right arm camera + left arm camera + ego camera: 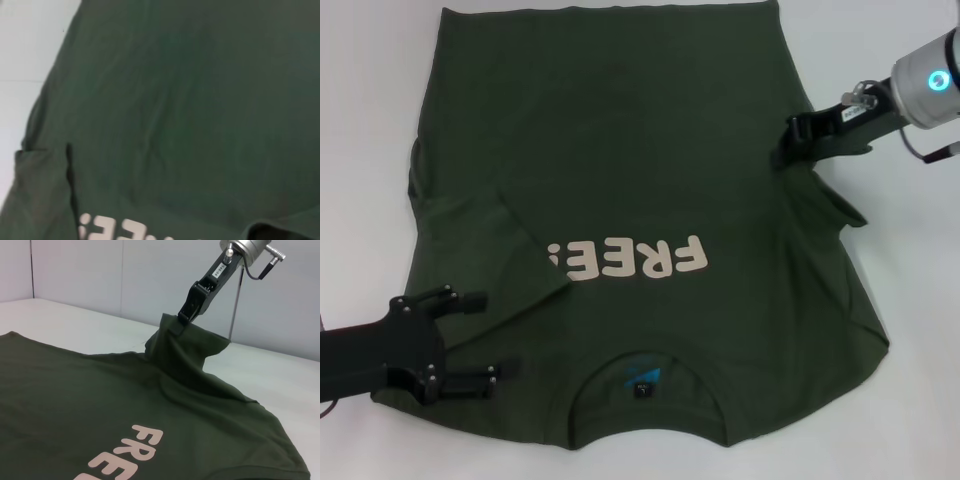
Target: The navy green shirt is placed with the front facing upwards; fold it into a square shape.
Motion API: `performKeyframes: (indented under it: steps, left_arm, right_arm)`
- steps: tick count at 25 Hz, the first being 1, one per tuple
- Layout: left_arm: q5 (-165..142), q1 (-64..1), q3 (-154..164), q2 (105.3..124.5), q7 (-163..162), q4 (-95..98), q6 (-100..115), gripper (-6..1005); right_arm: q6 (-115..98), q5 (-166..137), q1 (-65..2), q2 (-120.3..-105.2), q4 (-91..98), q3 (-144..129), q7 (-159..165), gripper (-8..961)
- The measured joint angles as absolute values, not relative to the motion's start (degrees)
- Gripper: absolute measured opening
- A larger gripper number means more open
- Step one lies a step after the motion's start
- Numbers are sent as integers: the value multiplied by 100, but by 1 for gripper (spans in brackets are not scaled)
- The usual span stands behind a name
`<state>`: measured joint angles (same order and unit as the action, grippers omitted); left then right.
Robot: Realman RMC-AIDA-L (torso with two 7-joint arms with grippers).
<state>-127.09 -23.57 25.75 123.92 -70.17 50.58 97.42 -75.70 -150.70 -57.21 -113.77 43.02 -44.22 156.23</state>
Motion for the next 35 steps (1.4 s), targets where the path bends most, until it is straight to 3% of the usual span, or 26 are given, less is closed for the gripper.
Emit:
performKeyframes:
  steps: [10, 15, 17, 23, 27, 35]
  left_arm:
    - [-12709, -2368, 2575, 12392, -7022, 5045, 9720, 949]
    - [-12709, -2375, 2583, 12392, -7022, 5044, 9720, 949]
    - [-12709, -2377, 2585, 12392, -7022, 5044, 9720, 949]
    - [-12709, -2389, 2586, 12382, -7334, 5060, 9752, 949]
    - [-12709, -2499, 2577, 12267, -8217, 5083, 9921, 949]
    - [-12871, -2697, 2041, 11907, -10340, 5281, 10517, 949]
  right_arm:
    - [-7403, -14285, -5552, -11325, 3943, -4377, 15584, 50]
    - [-7428, -14260, -5504, -11303, 3932, -4395, 15584, 224]
    - [-7454, -14266, -5481, -11288, 3929, -4410, 15595, 468]
    - [-7965, -14305, -5325, -11074, 4012, -4382, 15509, 713]
    - [-8370, -13745, -4839, -11025, 4261, -4055, 14930, 772]
    - [-9431, -12580, -3529, -10704, 4475, -3468, 14263, 873]
